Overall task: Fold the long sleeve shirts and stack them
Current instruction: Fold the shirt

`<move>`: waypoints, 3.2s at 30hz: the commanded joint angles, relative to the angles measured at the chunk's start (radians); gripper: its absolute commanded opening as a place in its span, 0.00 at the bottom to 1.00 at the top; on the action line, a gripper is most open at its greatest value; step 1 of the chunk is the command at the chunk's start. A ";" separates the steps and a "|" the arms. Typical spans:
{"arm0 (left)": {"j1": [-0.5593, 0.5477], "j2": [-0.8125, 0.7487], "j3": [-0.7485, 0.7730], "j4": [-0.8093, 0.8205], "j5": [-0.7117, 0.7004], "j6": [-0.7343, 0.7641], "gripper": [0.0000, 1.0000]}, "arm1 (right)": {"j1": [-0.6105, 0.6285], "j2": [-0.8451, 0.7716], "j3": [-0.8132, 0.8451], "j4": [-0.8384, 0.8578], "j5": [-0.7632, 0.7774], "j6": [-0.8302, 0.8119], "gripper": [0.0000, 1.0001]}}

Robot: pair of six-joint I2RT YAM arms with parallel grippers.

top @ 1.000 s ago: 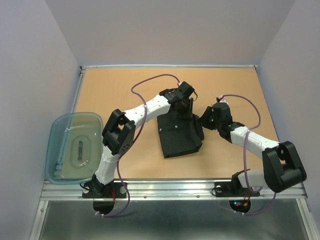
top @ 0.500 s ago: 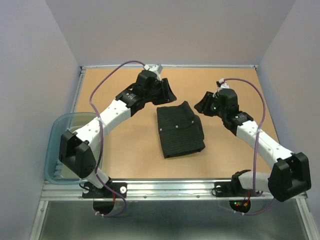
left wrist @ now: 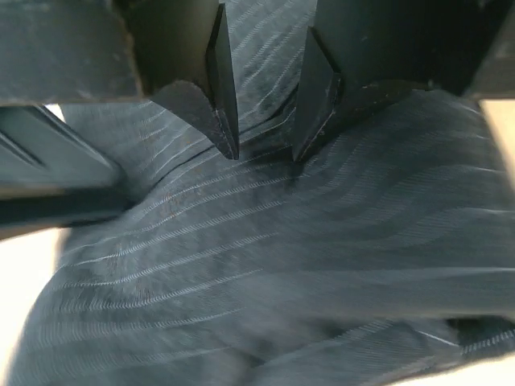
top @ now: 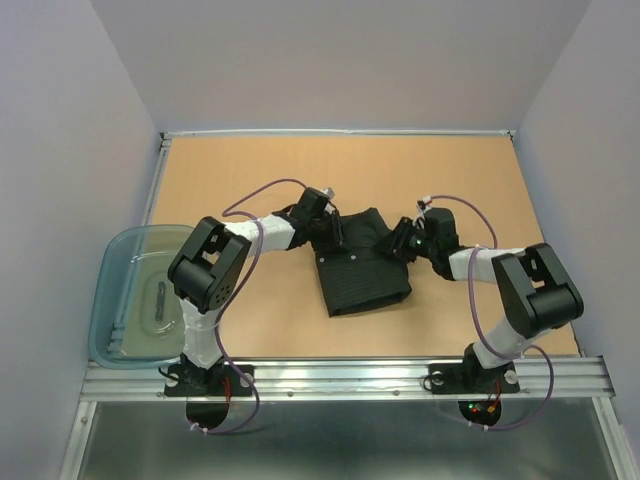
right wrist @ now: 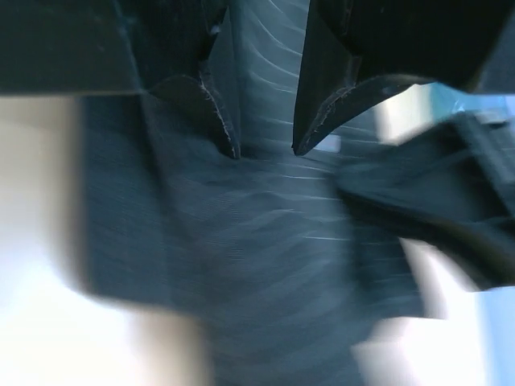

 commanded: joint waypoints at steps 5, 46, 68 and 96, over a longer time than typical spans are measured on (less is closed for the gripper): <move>0.016 -0.049 -0.090 0.154 0.044 -0.029 0.44 | -0.064 0.012 -0.082 0.181 -0.079 -0.001 0.38; 0.221 -0.043 0.016 0.187 0.194 0.013 0.45 | -0.168 0.286 0.391 0.035 -0.252 0.006 0.40; -0.205 -0.252 -0.347 0.052 0.279 0.096 0.44 | -0.099 -0.318 -0.376 0.027 -0.297 0.074 0.41; -0.063 -0.403 -0.445 0.121 0.250 0.048 0.42 | -0.096 -0.378 -0.227 -0.174 -0.217 -0.009 0.42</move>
